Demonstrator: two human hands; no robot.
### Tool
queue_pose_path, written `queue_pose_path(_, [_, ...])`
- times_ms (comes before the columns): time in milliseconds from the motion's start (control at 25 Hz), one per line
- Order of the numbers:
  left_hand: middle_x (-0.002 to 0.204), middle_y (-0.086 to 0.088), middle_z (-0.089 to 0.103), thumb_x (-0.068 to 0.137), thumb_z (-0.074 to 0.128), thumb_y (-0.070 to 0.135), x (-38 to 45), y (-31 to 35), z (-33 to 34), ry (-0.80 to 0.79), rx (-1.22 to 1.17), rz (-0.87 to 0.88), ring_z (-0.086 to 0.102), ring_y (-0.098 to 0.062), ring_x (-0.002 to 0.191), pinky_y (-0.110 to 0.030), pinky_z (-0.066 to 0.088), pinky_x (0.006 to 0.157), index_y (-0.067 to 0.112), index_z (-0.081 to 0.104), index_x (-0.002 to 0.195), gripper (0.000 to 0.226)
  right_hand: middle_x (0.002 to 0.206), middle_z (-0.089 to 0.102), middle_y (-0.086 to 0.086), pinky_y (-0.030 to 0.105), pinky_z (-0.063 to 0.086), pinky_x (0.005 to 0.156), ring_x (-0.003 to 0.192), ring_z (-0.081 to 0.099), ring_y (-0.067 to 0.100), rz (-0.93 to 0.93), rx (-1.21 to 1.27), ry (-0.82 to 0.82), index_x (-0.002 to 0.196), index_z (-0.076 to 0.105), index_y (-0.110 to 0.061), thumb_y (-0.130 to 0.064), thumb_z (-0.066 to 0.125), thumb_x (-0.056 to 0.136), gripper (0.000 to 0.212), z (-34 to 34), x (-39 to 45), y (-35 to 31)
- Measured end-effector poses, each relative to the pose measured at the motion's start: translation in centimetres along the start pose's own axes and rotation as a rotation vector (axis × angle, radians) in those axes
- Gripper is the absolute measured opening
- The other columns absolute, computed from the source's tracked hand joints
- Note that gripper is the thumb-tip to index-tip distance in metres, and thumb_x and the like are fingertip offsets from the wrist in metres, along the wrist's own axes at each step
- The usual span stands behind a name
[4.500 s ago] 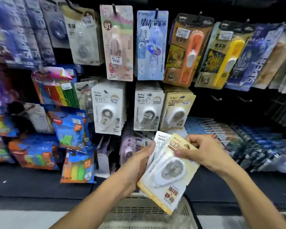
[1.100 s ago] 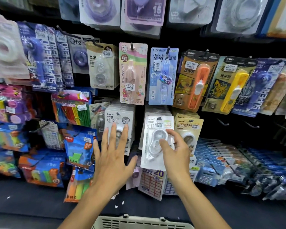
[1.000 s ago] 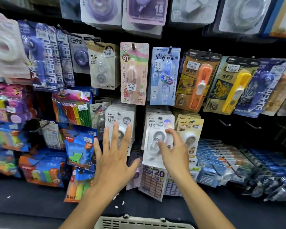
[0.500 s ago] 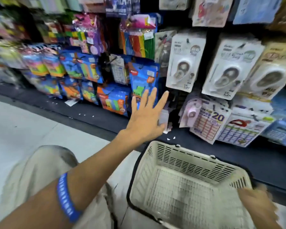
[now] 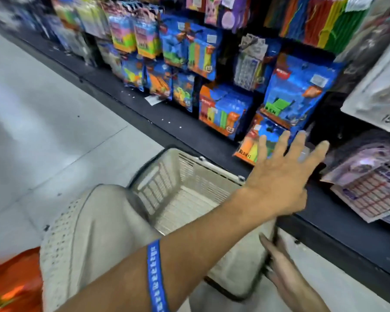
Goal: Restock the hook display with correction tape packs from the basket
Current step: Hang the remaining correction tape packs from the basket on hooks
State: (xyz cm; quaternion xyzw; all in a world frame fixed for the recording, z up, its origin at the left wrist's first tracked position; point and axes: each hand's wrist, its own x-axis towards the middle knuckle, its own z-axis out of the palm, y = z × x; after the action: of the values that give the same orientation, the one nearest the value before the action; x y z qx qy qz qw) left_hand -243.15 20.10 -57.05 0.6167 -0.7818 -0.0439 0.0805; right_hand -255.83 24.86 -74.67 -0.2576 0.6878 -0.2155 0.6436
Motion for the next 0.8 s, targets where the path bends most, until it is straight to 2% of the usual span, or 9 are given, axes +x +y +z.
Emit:
queue_pose_path(40, [0.169, -0.011, -0.004, 0.093, 0.062, 0.034, -0.1, -0.3, -0.3, -0.006, -0.012, -0.008, -0.004, -0.035, 0.155, -0.065, 0.000, 0.121, 0.028, -0.001, 0.161, 0.093, 0.147, 0.041, -0.010, 0.047, 0.041, 0.110, 0.139, 0.043, 0.027, 0.023, 0.013, -0.225, 0.150, 0.034, -0.036, -0.047, 0.059, 0.098, 0.058, 2.6, 0.0, -0.5])
queue_pose_path(80, [0.169, -0.011, -0.004, 0.093, 0.061, 0.034, -0.4, -0.7, -0.4, -0.007, -0.023, -0.014, -0.004, -0.035, 0.155, -0.065, 0.000, 0.121, 0.028, -0.002, 0.161, 0.093, 0.146, 0.041, -0.010, 0.047, 0.042, 0.110, 0.138, 0.044, 0.026, 0.015, -0.039, -0.359, 0.145, 0.041, -0.036, -0.048, 0.053, 0.101, 0.048, 4.9, -0.3, -0.8])
queue_pose_path(120, [0.169, -0.011, -0.003, 0.093, 0.062, 0.034, -0.4, -0.8, -0.7, 0.005, -0.036, -0.014, -0.004, -0.035, 0.155, -0.065, 0.001, 0.120, 0.028, -0.001, 0.161, 0.093, 0.148, 0.041, -0.010, 0.049, 0.041, 0.112, 0.140, 0.044, 0.026, -0.030, -0.052, -0.453, 0.146, 0.042, -0.036, -0.050, 0.049, 0.102, 0.047, 6.2, -0.5, -0.8])
queue_pose_path(200, [0.169, -0.012, 0.001, 0.091, 0.064, 0.033, -0.3, -0.6, -1.6, 0.057, -0.092, -0.004, -0.001, -0.035, 0.155, -0.066, 0.004, 0.120, 0.028, 0.003, 0.161, 0.093, 0.150, 0.043, -0.014, 0.049, 0.038, 0.117, 0.141, 0.044, 0.022, -0.079, -0.150, -0.453, 0.146, 0.042, -0.041, -0.053, 0.047, 0.102, 0.046, 6.5, -0.8, -0.4])
queue_pose_path(320, [0.168, -0.013, 0.007, 0.090, 0.065, 0.035, 0.0, 0.5, -1.8, 0.078, -0.142, 0.007, 0.005, -0.036, 0.155, -0.064, 0.007, 0.121, 0.027, 0.007, 0.161, 0.092, 0.142, 0.050, -0.012, 0.041, 0.044, 0.111, 0.126, 0.055, 0.019, -0.032, -0.347, -0.329, 0.142, 0.049, -0.033, -0.054, 0.050, 0.100, 0.047, 2.1, -0.8, 0.8])
queue_pose_path(400, [0.168, -0.012, 0.008, 0.091, 0.064, 0.035, 0.3, 3.0, -1.0, -0.011, -0.152, 0.026, 0.007, -0.035, 0.154, -0.061, 0.008, 0.122, 0.027, 0.007, 0.161, 0.091, 0.132, 0.055, -0.007, 0.040, 0.050, 0.102, 0.112, 0.061, 0.019, -0.002, -0.368, -0.205, 0.138, 0.052, -0.027, -0.051, 0.053, 0.100, 0.045, -2.8, -1.0, 1.6])
queue_pose_path(520, [0.167, -0.012, 0.013, 0.092, 0.064, 0.033, 2.0, 8.8, 1.1, -0.259, -0.127, 0.119, 0.011, -0.034, 0.153, -0.061, 0.010, 0.121, 0.026, 0.008, 0.161, 0.089, 0.127, 0.060, 0.001, 0.043, 0.053, 0.096, 0.101, 0.065, 0.022, -0.014, -0.237, -0.002, 0.124, 0.059, -0.021, -0.043, 0.054, 0.101, 0.031, -10.9, -2.4, 2.7])
queue_pose_path(640, [0.167, -0.009, 0.017, 0.094, 0.061, 0.034, 3.1, 14.7, 3.7, -0.326, -0.161, 0.247, 0.014, -0.032, 0.153, -0.058, 0.009, 0.122, 0.026, 0.010, 0.161, 0.084, 0.120, 0.064, 0.005, 0.043, 0.053, 0.093, 0.102, 0.067, 0.029, -0.029, -0.079, 0.120, 0.112, 0.062, -0.020, -0.038, 0.056, 0.101, 0.021, -16.5, -3.9, 3.1])
queue_pose_path(800, [0.169, -0.007, 0.013, 0.094, 0.060, 0.037, 1.8, 20.8, 9.3, -0.473, -0.188, 0.408, 0.011, -0.028, 0.155, -0.057, 0.007, 0.124, 0.029, 0.011, 0.161, 0.084, 0.119, 0.064, 0.006, 0.033, 0.051, 0.072, 0.088, 0.065, 0.025, -0.031, 0.059, 0.276, 0.102, 0.061, -0.022, -0.035, 0.057, 0.100, 0.014, -22.3, -5.7, 5.1])
